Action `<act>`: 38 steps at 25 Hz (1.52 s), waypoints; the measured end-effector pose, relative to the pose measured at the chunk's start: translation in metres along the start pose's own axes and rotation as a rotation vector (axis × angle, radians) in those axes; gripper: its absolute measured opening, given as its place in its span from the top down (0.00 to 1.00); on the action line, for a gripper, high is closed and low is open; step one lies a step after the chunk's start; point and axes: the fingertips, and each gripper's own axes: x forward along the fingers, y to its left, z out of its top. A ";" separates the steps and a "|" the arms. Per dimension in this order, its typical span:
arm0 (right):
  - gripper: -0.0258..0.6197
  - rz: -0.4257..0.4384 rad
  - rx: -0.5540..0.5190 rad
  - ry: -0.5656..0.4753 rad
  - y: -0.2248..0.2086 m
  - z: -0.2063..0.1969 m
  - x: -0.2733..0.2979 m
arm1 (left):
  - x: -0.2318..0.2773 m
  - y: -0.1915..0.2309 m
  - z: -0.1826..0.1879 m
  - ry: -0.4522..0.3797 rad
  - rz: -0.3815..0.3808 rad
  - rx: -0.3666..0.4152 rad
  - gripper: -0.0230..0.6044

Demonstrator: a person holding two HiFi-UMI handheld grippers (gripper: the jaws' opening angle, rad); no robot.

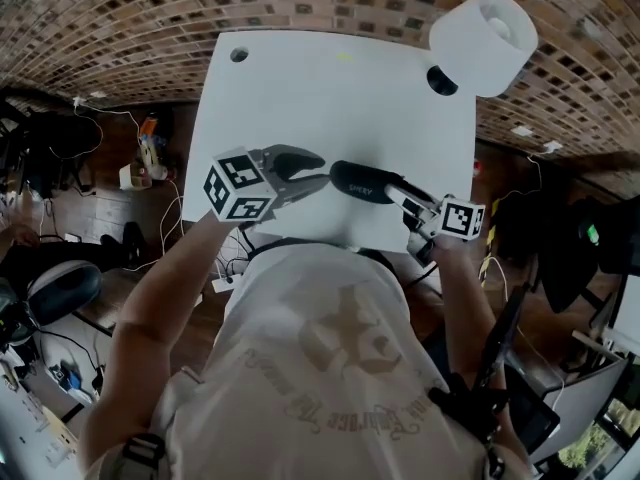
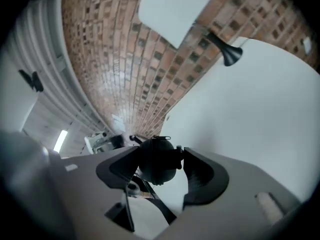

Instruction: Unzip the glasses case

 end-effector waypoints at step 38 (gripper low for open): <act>0.75 -0.302 -0.309 -0.126 -0.063 0.059 0.040 | -0.016 -0.027 -0.090 -0.298 0.431 -0.448 0.96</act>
